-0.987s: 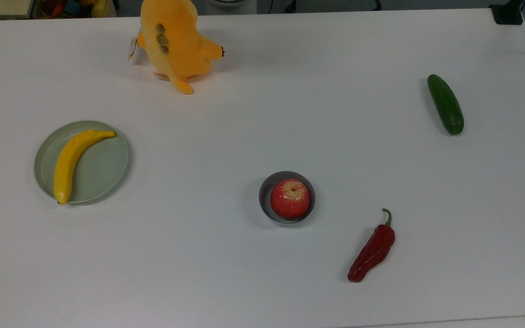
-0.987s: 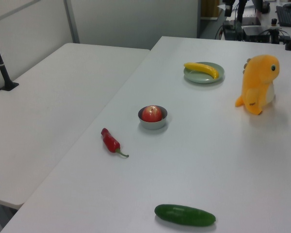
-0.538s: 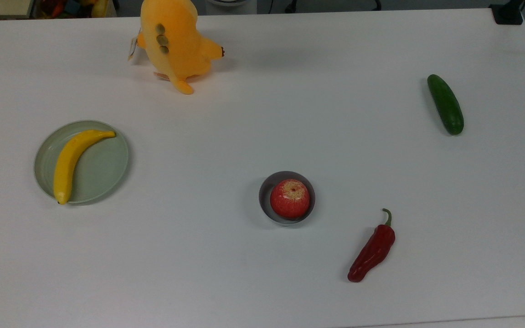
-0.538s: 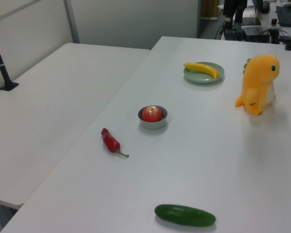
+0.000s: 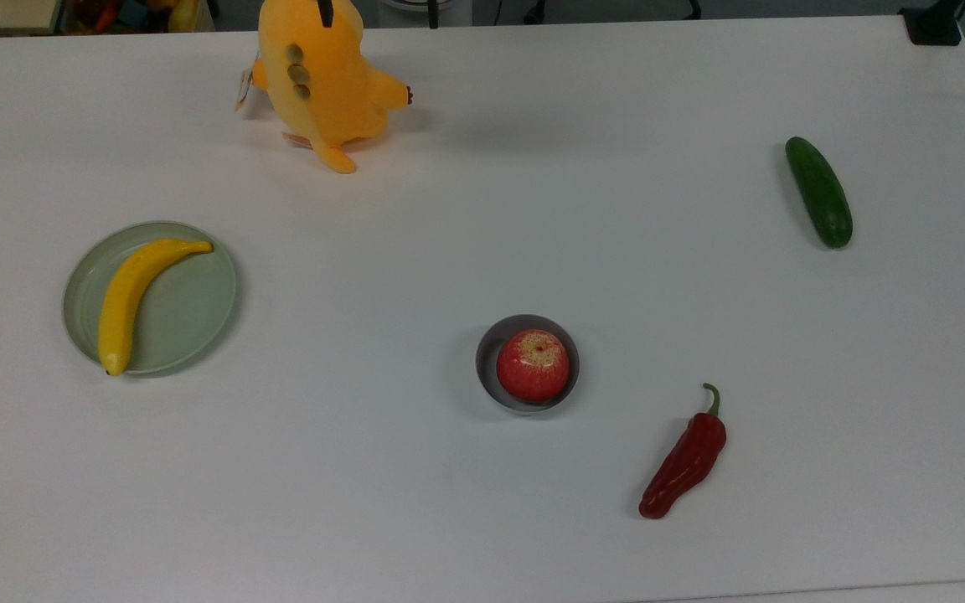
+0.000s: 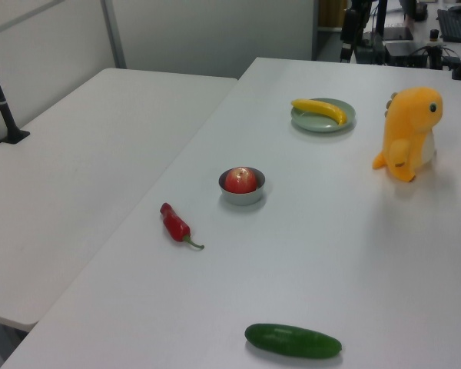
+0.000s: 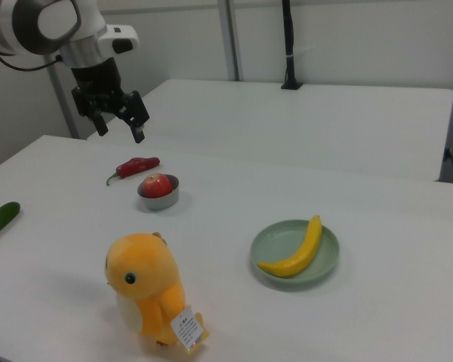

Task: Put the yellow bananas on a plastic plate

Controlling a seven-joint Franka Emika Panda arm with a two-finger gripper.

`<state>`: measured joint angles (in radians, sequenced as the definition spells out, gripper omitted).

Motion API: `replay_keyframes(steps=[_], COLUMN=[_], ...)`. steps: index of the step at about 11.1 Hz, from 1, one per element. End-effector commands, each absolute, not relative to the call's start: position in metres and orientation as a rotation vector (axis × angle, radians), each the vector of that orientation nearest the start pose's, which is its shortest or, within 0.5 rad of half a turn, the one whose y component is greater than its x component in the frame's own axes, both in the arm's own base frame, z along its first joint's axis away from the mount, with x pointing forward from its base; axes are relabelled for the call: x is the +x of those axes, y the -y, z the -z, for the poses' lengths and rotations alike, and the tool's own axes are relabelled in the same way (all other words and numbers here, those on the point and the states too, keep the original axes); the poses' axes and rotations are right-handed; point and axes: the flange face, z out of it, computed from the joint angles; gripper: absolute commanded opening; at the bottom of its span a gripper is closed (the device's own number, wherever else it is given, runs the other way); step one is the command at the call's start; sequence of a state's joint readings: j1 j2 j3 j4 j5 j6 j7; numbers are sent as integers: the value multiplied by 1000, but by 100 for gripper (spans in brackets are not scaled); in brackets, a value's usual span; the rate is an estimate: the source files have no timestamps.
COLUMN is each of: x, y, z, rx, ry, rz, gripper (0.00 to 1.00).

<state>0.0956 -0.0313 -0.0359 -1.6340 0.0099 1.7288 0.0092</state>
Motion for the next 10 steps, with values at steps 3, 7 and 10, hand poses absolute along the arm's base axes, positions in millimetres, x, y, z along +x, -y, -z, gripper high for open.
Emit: replay_keyframes(steps=[3, 7, 10], x=[555, 555, 555], y=[-29, -32, -34], z=[-626, -626, -625], rx=[-3120, -3058, -3059], ry=[154, 1, 19], rz=[213, 202, 195], gripper=[100, 100, 100])
